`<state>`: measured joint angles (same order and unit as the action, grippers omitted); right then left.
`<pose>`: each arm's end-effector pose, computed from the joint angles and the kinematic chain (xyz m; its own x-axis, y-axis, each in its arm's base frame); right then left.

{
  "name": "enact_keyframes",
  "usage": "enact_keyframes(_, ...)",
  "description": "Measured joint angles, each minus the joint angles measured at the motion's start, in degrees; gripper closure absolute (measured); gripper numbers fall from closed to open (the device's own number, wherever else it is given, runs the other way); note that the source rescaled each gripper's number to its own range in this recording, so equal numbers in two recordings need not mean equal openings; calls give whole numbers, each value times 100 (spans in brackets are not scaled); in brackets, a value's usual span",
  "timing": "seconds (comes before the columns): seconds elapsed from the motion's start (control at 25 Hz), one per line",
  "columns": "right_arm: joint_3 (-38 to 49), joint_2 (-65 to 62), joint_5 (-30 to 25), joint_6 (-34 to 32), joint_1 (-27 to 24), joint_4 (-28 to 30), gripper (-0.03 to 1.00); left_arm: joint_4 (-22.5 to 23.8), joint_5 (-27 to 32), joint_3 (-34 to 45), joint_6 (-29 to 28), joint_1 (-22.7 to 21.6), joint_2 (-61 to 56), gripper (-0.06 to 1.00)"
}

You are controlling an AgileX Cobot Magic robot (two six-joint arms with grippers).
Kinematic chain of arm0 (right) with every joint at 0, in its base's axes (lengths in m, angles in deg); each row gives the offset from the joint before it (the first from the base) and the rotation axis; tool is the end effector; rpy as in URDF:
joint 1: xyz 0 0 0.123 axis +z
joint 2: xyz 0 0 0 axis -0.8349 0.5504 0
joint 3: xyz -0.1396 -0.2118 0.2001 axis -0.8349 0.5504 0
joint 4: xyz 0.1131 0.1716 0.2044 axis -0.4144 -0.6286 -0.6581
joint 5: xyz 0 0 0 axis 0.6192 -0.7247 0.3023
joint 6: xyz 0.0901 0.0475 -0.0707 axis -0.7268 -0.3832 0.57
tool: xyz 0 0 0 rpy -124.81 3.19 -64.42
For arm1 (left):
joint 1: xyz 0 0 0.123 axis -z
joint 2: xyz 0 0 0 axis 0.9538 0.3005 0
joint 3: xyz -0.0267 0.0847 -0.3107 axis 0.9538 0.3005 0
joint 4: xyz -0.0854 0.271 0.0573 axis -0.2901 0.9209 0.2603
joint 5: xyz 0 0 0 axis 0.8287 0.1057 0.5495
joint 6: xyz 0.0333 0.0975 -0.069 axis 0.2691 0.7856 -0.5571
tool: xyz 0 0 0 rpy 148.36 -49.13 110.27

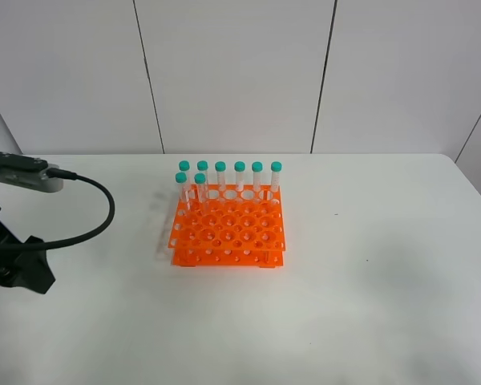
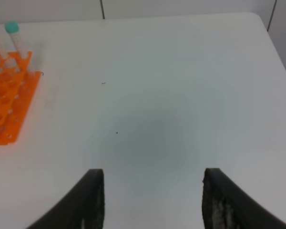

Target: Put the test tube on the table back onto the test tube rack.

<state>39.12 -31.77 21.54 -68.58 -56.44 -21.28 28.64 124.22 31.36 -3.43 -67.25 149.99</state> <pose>0.0212 -0.0044 0.2836 -0.4210 0.0479 -0.9058 0.0503 0.9983 0.0294 0.2223 -0.0324 0.2507 -0.9442 0.2767 -0.1788 0.2913 0.9547 -0.0609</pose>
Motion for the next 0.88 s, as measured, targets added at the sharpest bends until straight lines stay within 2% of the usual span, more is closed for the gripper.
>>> enact_keyframes(0.08,0,0,0,0,0,0,38,-24,387,0,-259,0,-199,-6)
enact_keyframes(0.28,0,0,0,0,0,0,38,-517,504,5,-940,0,-773,-6)
enact_keyframes(0.4,0,0,0,0,0,0,38,-686,512,213,-886,0,-1142,-6)
enact_keyframes(0.56,0,0,0,0,0,0,38,-632,529,566,-426,0,-1790,-6)
enact_keyframes(0.72,0,0,0,0,0,0,38,-559,535,869,-386,0,-2632,-6)
enact_keyframes(0.88,0,0,0,0,0,0,38,-559,292,1140,-370,0,-3429,-6)
